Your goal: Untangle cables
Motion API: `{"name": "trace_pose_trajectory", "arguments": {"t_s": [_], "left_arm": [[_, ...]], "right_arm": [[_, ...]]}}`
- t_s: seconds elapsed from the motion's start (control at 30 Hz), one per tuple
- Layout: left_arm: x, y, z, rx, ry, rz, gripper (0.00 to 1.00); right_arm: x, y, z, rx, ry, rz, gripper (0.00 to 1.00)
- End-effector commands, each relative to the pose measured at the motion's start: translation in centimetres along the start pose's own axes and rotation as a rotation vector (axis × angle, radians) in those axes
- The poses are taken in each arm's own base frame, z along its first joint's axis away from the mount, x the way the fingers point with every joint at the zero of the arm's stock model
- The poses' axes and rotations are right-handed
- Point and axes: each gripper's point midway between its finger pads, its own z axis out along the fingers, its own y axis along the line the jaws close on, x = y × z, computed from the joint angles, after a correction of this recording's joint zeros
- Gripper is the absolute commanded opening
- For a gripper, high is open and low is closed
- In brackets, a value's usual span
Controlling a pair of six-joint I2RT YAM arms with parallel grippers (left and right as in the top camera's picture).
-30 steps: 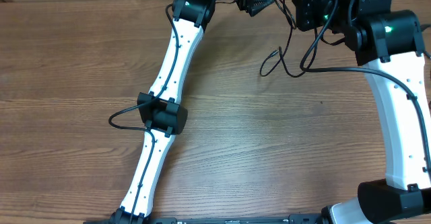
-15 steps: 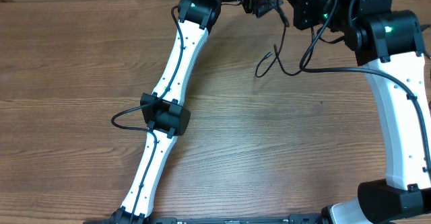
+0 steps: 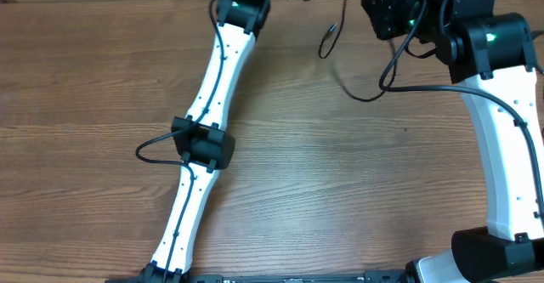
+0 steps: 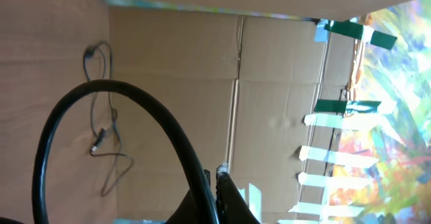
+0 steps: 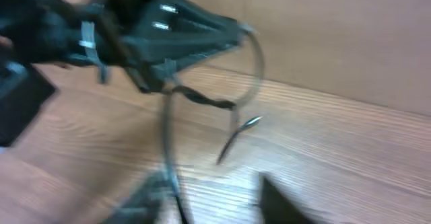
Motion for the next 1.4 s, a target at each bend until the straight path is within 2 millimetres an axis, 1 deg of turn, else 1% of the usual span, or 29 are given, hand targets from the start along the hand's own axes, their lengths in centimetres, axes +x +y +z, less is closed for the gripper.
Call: {"name": "trace_pose_trajectory", "arguments": {"t_s": [0.0,0.13,0.2,0.27,0.37,0.47,0.53,0.6,0.7,0.9,1.0,1.1,1.27,1.37], "left_arm": [[-1.9,-0.3,-3.4,0.000,0.004,0.087,0.05],[-2.4,-0.8,-5.0,0.007,0.018,0.121,0.05],[-2.0,-1.5,-5.3,0.024,0.044,0.169,0.05],[-1.1,-2.5,-5.7,0.053,0.089,0.255,0.05],[1.0,-4.4,-6.3,0.108,0.166,0.408,0.04],[3.3,-6.2,-6.9,0.159,0.230,0.504,0.04],[4.4,-7.0,-7.3,0.181,0.255,0.522,0.04],[5.4,-7.7,-7.7,0.202,0.270,0.529,0.04],[5.9,-7.9,-7.9,0.206,0.285,0.537,0.05],[5.3,-7.3,-7.6,0.182,0.284,0.498,0.05],[4.9,-7.4,-7.5,0.189,0.263,0.488,0.04],[4.6,-7.3,-7.4,0.186,0.256,0.486,0.05],[4.6,-7.2,-7.4,0.185,0.258,0.489,0.04],[4.6,-7.2,-7.4,0.185,0.257,0.493,0.04]], "right_arm": [[0.0,-2.2,0.4,0.075,0.001,0.045,1.00],[0.9,-2.9,2.6,0.071,0.037,0.074,1.00],[1.3,-2.9,3.7,0.060,0.054,0.078,1.00],[1.6,-3.2,5.0,0.060,0.066,0.080,1.00],[1.7,-3.5,6.6,0.059,0.064,0.079,1.00],[1.2,-3.9,7.8,0.060,0.038,0.074,1.00],[0.6,-4.0,8.3,0.061,0.012,0.069,1.00],[-0.2,-4.1,8.4,0.061,-0.019,0.063,1.00],[-1.3,-4.1,8.4,0.063,-0.064,0.054,1.00],[-2.7,-4.2,8.2,0.063,-0.120,0.044,1.00],[-3.2,-4.1,8.2,0.060,-0.143,0.065,1.00],[-3.7,-3.0,8.2,0.006,-0.162,0.102,1.00],[-4.3,-0.9,8.0,-0.130,-0.170,0.227,1.00],[-4.6,0.9,7.7,-0.231,-0.165,0.274,0.99]]}}
